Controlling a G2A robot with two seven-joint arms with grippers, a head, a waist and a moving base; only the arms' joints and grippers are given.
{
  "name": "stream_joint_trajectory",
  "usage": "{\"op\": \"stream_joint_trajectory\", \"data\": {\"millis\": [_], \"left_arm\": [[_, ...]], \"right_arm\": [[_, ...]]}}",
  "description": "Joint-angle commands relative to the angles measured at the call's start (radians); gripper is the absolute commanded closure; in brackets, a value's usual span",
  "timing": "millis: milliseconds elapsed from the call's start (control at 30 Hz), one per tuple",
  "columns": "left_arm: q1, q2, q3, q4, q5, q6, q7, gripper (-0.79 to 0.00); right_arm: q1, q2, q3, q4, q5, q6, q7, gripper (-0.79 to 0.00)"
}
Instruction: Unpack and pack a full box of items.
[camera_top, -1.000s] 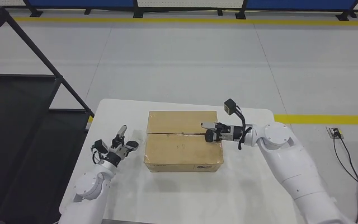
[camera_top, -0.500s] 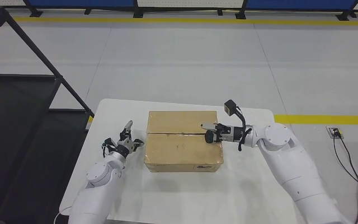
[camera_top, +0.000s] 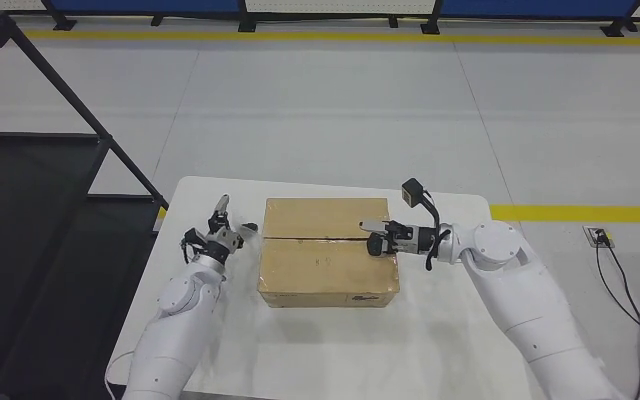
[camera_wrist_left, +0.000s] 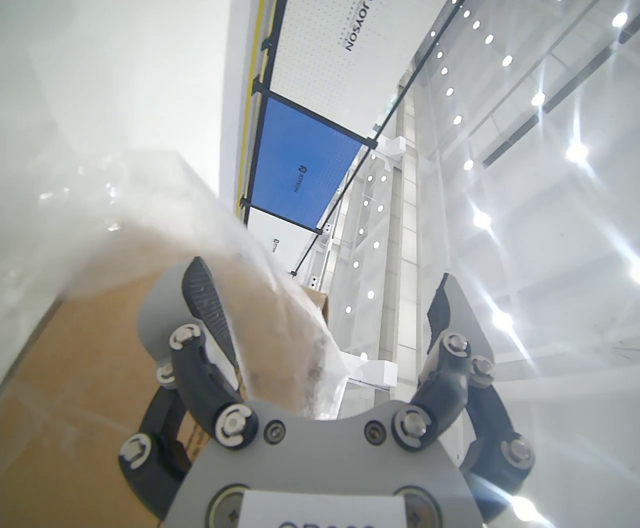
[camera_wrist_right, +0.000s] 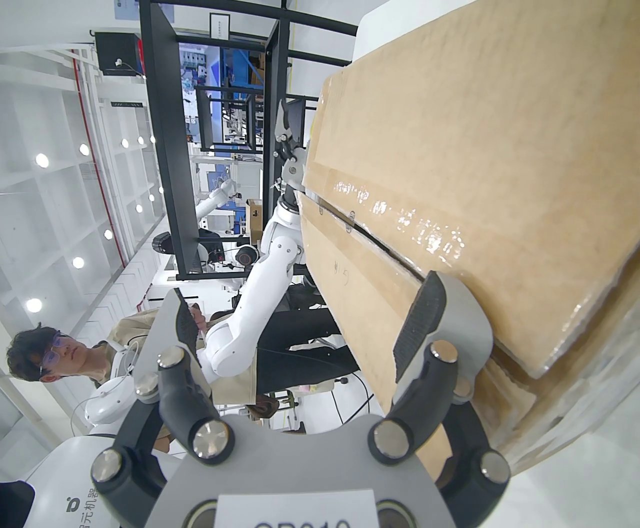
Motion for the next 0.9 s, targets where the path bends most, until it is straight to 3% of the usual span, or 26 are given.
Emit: {"op": "stream_joint_trajectory", "data": {"millis": [0,167,400,600,867], "left_arm": [[0.007,0.001,-0.006,-0.020,0.007,-0.041,-0.004,-0.785],[0.063,0.013,-0.033,-0.126,0.066,-0.104,0.015,-0.785],[0.209,0.038,-0.092,-0.368,0.222,-0.151,0.058,-0.785],[0.315,0.053,-0.135,-0.558,0.349,-0.122,0.102,-0.785],[0.364,0.059,-0.137,-0.684,0.463,-0.069,0.146,-0.785]], "right_arm": [[-0.001,0.001,0.001,-0.002,-0.001,0.004,0.000,-0.785],[0.000,0.002,0.001,-0.006,0.000,0.008,0.000,-0.785],[0.015,-0.003,-0.012,0.009,0.005,0.005,0.003,-0.785],[0.029,-0.007,-0.022,0.033,0.014,-0.006,0.009,-0.785],[0.022,-0.007,-0.009,0.047,0.044,-0.046,-0.005,-0.785]]}}
